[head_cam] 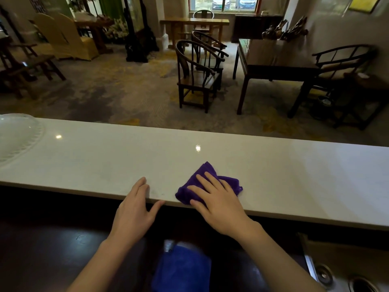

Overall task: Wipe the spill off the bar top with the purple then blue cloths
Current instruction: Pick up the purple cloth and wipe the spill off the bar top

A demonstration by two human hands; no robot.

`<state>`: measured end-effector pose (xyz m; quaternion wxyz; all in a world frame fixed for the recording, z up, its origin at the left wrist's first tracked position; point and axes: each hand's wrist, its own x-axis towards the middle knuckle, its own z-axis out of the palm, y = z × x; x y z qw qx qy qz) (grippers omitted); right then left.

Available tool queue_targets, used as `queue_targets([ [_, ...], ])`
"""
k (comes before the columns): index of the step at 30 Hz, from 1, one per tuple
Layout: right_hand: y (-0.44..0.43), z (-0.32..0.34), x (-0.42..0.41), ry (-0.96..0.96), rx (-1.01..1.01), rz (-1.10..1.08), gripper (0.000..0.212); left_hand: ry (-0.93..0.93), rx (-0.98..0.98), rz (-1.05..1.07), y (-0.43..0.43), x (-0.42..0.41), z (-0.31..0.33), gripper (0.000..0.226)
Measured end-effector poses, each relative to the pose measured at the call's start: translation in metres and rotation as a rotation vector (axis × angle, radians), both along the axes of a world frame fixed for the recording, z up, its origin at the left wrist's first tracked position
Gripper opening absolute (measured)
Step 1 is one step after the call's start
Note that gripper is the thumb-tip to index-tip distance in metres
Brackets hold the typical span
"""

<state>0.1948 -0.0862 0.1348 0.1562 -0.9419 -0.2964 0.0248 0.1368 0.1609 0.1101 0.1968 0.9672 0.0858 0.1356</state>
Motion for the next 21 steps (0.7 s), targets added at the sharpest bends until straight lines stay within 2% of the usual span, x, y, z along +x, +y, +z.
queue_targets([
  [4,-0.033,-0.002,0.006,-0.021,-0.014,-0.12,0.049,-0.001,-0.001,0.001,-0.001,-0.001,0.0,0.059],
  [8,-0.059,-0.004,0.027,-0.024,-0.039,-0.333,0.05,0.002,-0.002,0.001,-0.002,-0.002,0.002,0.059],
  [13,-0.06,0.003,0.059,0.027,-0.059,-0.511,0.048,0.003,0.002,-0.008,-0.003,-0.002,0.002,0.057],
  [16,-0.046,0.008,0.071,0.057,-0.068,-0.571,0.049,0.003,-0.009,-0.007,-0.002,-0.002,0.003,0.058],
  [19,-0.036,0.01,0.076,0.109,-0.098,-0.58,0.06,-0.001,-0.017,-0.009,-0.002,-0.002,0.003,0.057],
  [21,-0.038,0.01,0.077,0.076,-0.088,-0.582,0.059,0.001,-0.016,-0.016,-0.003,-0.002,0.004,0.057],
])
